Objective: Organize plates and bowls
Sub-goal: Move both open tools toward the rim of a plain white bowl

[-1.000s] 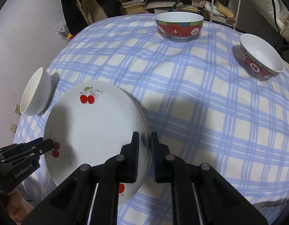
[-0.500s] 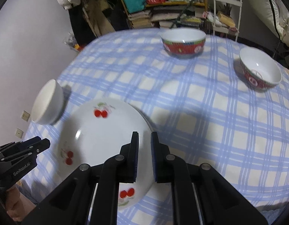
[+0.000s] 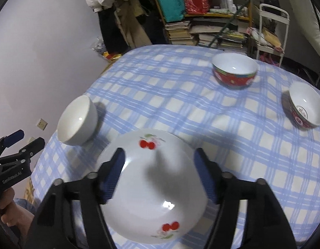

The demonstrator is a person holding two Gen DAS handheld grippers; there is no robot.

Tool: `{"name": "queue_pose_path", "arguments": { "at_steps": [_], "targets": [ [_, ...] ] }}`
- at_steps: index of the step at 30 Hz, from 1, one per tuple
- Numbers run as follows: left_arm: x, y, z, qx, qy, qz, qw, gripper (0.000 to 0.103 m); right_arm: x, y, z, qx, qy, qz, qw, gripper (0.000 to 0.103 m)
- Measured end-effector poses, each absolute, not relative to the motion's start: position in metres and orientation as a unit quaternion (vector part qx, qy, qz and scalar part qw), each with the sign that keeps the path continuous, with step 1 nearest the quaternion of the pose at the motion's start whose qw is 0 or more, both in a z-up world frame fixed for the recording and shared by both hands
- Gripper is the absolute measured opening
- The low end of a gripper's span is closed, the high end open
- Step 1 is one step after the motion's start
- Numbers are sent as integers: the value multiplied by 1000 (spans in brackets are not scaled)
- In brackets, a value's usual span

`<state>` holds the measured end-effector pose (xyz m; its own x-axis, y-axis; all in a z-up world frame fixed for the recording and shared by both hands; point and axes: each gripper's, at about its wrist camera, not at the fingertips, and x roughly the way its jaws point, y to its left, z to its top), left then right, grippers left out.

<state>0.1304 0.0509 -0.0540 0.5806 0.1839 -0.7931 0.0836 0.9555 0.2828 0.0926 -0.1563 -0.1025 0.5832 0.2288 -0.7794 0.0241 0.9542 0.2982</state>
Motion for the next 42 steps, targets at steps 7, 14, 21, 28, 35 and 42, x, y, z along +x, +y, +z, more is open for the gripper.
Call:
{"name": "queue_pose_path", "arguments": {
  "at_steps": [7,14,21,28,35,42],
  "targets": [
    [148,80,-44,132,450,46,882,85,110,-135,-84,129,433,82,888,99],
    [168,118,-37,89,453,66,885,85,135,-110,-70,108,430,100,891,100],
    [186,148,-51,14,472,83,877,85,166,-87,-73,116,439,115,884,100],
    [196,158,-74,7,471,112,875,85,190,-63,-80,100,452,122,878,100],
    [212,169,-106,-18,514,105,851,85,214,-48,-96,96,461,133,872,100],
    [225,166,-128,-26,540,99,835,85,230,-34,-120,95,480,140,861,100]
  ]
}}
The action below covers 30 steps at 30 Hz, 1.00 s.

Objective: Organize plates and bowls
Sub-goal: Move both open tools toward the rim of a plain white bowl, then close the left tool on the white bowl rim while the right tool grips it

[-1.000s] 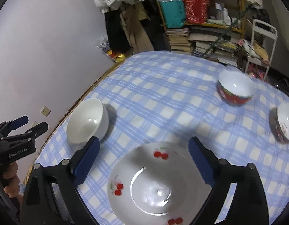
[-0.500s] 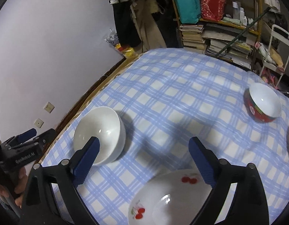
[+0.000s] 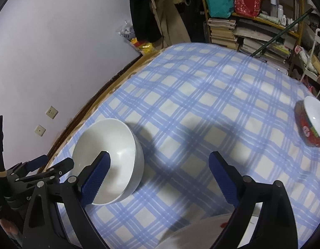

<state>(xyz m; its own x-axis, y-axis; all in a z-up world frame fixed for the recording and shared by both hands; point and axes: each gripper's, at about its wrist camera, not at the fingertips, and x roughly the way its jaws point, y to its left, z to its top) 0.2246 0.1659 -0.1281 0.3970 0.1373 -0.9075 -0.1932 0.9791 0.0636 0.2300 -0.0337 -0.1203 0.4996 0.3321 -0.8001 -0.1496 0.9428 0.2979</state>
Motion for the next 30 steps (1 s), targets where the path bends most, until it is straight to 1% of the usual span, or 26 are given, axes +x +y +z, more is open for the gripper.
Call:
{"name": "queue_pose_path", "arguments": {
  "at_steps": [8,9,10,11,12,13,14,15,16,17,18,19,20,21,22,24,28,30],
  "targets": [
    [235,163,-145,-36,563,97,820,85,240,-22,-145,101,504,148,845,100],
    [236,162,-146,-36,565,97,819,84,242,-22,-147,103,507,147,843,100],
    [237,161,-148,-36,566,96,818,80,244,-21,-150,104,510,147,841,100],
    [238,159,-150,-34,571,91,815,65,245,-19,-153,104,513,148,839,97],
    [240,156,-156,-33,587,80,805,52,246,-17,-155,103,515,149,838,92],
    [241,154,-160,-35,596,72,799,46,247,-16,-157,101,519,149,836,89],
    [241,153,-163,-37,601,66,796,38,247,-14,-159,99,522,150,834,83],
    [240,151,-166,-37,605,63,793,33,248,-12,-161,99,526,154,830,71],
    [240,151,-167,-38,604,63,794,31,248,-12,-163,102,529,156,828,65],
    [240,150,-166,-41,601,61,796,27,248,-11,-165,106,532,157,825,53],
    [240,149,-165,-43,598,58,798,24,248,-11,-167,116,535,162,821,43],
    [240,148,-165,-45,596,56,800,23,248,-11,-169,132,538,173,814,37],
    [240,148,-164,-43,591,55,803,23,248,-11,-170,145,540,182,809,23],
    [240,148,-164,-40,587,59,807,22,249,-11,-173,168,547,194,797,19],
    [240,148,-163,-38,585,62,808,22,249,-11,-173,168,548,193,797,19],
    [241,151,-165,-59,590,46,804,13,248,-7,-171,153,547,194,800,19],
    [239,152,-163,-65,594,44,801,13,245,1,-165,124,548,188,806,18],
    [235,151,-160,-69,591,45,802,13,243,4,-162,105,547,184,810,16]
  ]
}}
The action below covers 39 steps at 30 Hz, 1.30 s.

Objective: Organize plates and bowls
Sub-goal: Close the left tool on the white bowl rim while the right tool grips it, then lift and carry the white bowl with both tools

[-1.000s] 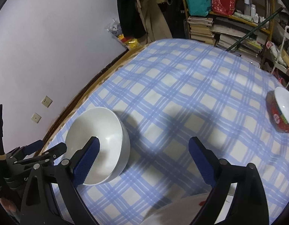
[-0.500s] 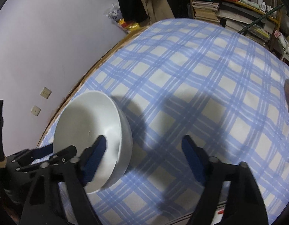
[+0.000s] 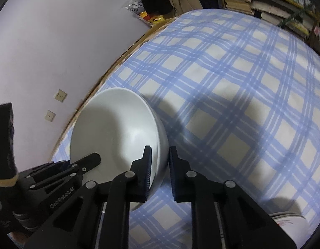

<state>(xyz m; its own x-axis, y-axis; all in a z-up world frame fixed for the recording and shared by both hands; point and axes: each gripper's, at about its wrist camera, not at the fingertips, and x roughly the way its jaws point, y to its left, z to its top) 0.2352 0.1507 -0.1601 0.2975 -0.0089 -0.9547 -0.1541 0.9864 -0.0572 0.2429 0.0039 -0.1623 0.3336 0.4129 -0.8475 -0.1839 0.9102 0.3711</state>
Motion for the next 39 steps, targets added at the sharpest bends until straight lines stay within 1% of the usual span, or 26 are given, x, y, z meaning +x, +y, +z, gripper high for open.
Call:
{"name": "queue_pose_path", "arguments": {
  "at_steps": [3,12,21,33,39],
  "targets": [
    [230,147,-155,-67,585,41,807,13,238,3,-158,90,546,180,814,15],
    [222,116,-142,-45,571,18,820,14,229,-23,-150,92,543,157,820,15],
    [227,86,-141,-65,560,-22,826,14,224,-64,-142,103,540,123,826,15],
    [233,66,-152,-28,555,-29,831,14,219,-82,-162,119,545,109,823,15],
    [234,69,-157,-42,567,-34,822,14,216,-80,-162,100,542,113,827,14]
  ]
}}
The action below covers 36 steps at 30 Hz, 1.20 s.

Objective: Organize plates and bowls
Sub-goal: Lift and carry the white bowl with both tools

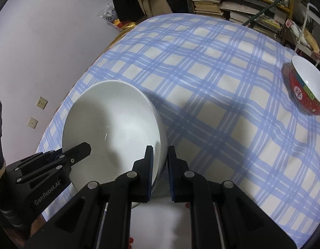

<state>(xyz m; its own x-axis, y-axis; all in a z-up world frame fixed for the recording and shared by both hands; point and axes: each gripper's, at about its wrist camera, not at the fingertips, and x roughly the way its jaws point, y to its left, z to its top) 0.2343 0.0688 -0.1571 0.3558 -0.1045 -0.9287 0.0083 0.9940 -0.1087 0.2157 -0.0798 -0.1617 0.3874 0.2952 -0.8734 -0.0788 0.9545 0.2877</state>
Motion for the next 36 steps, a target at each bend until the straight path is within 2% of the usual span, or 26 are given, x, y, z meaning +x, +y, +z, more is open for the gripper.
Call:
{"name": "queue_pose_path", "arguments": {
  "at_steps": [10,15,20,32,36],
  "targets": [
    [228,71,-149,-39,552,-21,832,14,209,-88,-157,137,531,114,829,16],
    [229,65,-146,-19,547,-22,837,14,211,-83,-154,120,528,113,833,15],
    [232,73,-145,-44,546,-27,836,13,215,-87,-154,146,523,116,831,15],
    [232,78,-145,-53,544,-12,837,13,219,-80,-152,131,514,119,839,15],
    [225,80,-138,-45,532,5,846,20,215,-80,-145,112,505,117,848,16]
  ]
}}
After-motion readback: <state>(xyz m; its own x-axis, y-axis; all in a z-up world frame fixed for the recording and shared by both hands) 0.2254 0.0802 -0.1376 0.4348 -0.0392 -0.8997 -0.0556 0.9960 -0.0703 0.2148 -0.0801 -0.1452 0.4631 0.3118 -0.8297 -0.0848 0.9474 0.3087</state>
